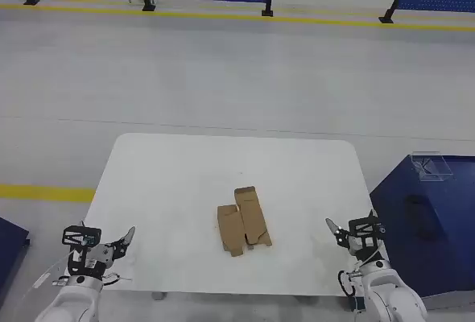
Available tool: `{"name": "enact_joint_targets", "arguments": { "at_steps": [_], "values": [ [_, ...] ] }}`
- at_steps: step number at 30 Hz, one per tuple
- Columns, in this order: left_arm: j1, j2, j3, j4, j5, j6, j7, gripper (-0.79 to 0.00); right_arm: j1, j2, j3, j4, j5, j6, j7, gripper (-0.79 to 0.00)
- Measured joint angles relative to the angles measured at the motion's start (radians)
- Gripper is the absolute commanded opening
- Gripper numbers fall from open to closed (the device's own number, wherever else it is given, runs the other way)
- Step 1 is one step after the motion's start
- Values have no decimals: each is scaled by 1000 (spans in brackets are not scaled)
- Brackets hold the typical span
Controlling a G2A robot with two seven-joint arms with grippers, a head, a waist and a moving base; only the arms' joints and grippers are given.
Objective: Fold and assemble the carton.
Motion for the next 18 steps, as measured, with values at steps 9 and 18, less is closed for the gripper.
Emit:
{"name": "enact_joint_targets", "arguments": {
  "at_steps": [9,18],
  "values": [
    [-24,-11,39,-49,-168,-79,-51,0,0,0,0,0,0,0,0,0],
    [-204,-37,179,-15,-1023,-201,-459,0,0,0,0,0,0,0,0,0]
  ]
}}
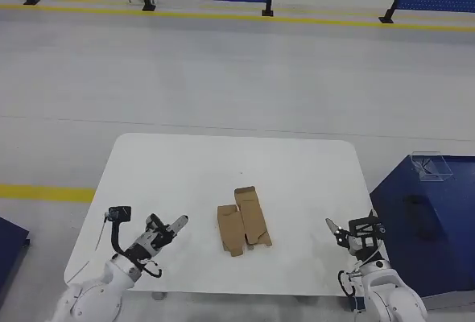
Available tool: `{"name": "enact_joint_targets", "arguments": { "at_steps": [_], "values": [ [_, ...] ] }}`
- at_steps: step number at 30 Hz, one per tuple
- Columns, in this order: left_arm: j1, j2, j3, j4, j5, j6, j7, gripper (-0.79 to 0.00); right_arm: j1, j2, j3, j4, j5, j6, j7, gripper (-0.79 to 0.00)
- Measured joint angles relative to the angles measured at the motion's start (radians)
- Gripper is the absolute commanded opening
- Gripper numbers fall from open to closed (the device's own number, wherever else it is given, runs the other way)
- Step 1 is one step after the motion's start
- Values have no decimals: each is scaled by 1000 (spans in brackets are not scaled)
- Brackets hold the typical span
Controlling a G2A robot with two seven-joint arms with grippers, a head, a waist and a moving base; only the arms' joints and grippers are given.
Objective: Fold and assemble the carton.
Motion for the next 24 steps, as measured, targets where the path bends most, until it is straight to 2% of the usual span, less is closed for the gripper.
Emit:
{"name": "enact_joint_targets", "arguments": {
  "at_steps": [2,5,11,14,17,22,24],
  "values": [
    [-63,-5,46,61,-124,8,-100,0,0,0,0,0,0,0,0,0],
    [-155,-16,117,172,-217,-6,-174,0,0,0,0,0,0,0,0,0],
    [-322,-43,264,394,-222,-35,-226,0,0,0,0,0,0,0,0,0],
    [-383,-56,322,483,-212,-54,-230,0,0,0,0,0,0,0,0,0],
    [-420,-68,361,548,-201,-68,-204,0,0,0,0,0,0,0,0,0],
    [-459,-79,393,615,-183,-83,-170,-52,0,0,0,0,0,0,0,0],
    [-469,-83,404,635,-171,-84,-154,-34,0,0,0,0,0,0,0,0]
  ]
}}
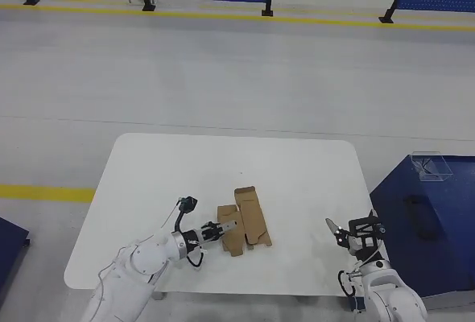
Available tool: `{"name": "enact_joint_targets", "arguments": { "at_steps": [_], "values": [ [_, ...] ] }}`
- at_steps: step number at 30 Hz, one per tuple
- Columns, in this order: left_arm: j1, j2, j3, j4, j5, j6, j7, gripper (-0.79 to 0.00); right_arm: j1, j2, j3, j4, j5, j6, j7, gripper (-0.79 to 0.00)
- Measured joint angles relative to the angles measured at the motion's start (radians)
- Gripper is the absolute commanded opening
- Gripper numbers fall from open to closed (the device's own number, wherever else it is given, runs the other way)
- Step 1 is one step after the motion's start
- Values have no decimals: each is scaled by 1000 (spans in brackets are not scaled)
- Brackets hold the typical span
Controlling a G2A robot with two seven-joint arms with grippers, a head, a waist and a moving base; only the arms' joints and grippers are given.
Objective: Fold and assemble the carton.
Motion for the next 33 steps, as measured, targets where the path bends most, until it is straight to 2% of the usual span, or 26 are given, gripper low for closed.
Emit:
{"name": "enact_joint_targets", "arguments": {
  "at_steps": [3,6,8,9,10,13,14,15,20,25,28,33],
  "values": [
    [-9,-5,15,26,15,-3,20,-31,0,0,0,0,0,0,0,0],
    [-19,-12,31,50,16,-8,33,-212,0,0,0,0,0,0,0,0],
    [-27,-17,42,63,4,-14,32,-271,0,0,0,0,0,0,0,0],
    [-30,-19,47,69,5,-14,33,-437,0,0,0,0,0,0,0,0],
    [-34,-22,54,74,10,-14,36,-493,0,0,0,0,0,0,0,0],
    [-49,-31,80,101,26,-2,50,-570,0,0,0,0,0,0,0,0],
    [-57,-36,90,115,31,7,59,-736,0,0,0,0,0,0,0,0],
    [-63,-40,98,126,32,13,66,-785,0,0,0,0,0,0,0,0],
    [-98,-62,130,191,18,17,91,-785,0,0,0,0,0,0,0,0],
    [-115,-71,127,215,-26,-10,86,-785,0,0,0,0,0,0,0,0],
    [-106,-68,106,192,-71,-49,61,-785,0,0,0,0,0,0,0,0],
    [-40,-41,23,64,-176,-105,-30,-785,0,0,0,0,0,0,0,0]
  ]
}}
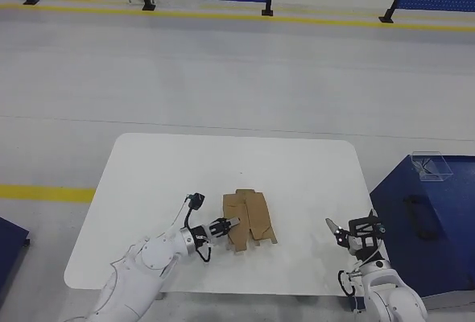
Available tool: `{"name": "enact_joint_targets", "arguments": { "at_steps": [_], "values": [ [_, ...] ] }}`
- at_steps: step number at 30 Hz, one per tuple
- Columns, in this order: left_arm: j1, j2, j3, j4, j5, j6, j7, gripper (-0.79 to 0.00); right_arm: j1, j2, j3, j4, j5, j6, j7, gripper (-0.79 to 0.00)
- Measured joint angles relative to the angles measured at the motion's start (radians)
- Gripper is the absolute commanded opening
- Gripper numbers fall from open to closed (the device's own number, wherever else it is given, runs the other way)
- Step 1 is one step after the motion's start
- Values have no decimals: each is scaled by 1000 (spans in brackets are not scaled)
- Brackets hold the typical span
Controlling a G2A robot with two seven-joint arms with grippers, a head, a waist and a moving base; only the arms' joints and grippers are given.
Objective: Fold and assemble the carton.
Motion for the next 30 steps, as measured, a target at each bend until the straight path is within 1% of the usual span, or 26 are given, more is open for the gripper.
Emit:
{"name": "enact_joint_targets", "arguments": {
  "at_steps": [2,3,19,22,25,28,30],
  "values": [
    [32,11,-33,-66,-33,4,-42,-785,0,0,0,0,0,0,0,0],
    [35,12,-36,-75,-36,5,-46,-785,0,0,0,0,0,0,0,0],
    [34,12,-33,-66,-34,6,-43,-785,1,0,0,-3,6,-6,0,0],
    [49,13,-37,-83,-52,0,-43,-785,22,-4,35,-24,125,-32,-9,0],
    [76,18,-61,-103,-110,-47,-71,-785,52,-9,94,-38,337,-43,9,0],
    [101,24,-76,-119,-174,-93,-125,-785,69,-6,151,-43,579,-151,139,0],
    [114,26,-80,-129,-228,-118,-174,-785,99,2,191,-18,794,-248,312,0]
  ]
}}
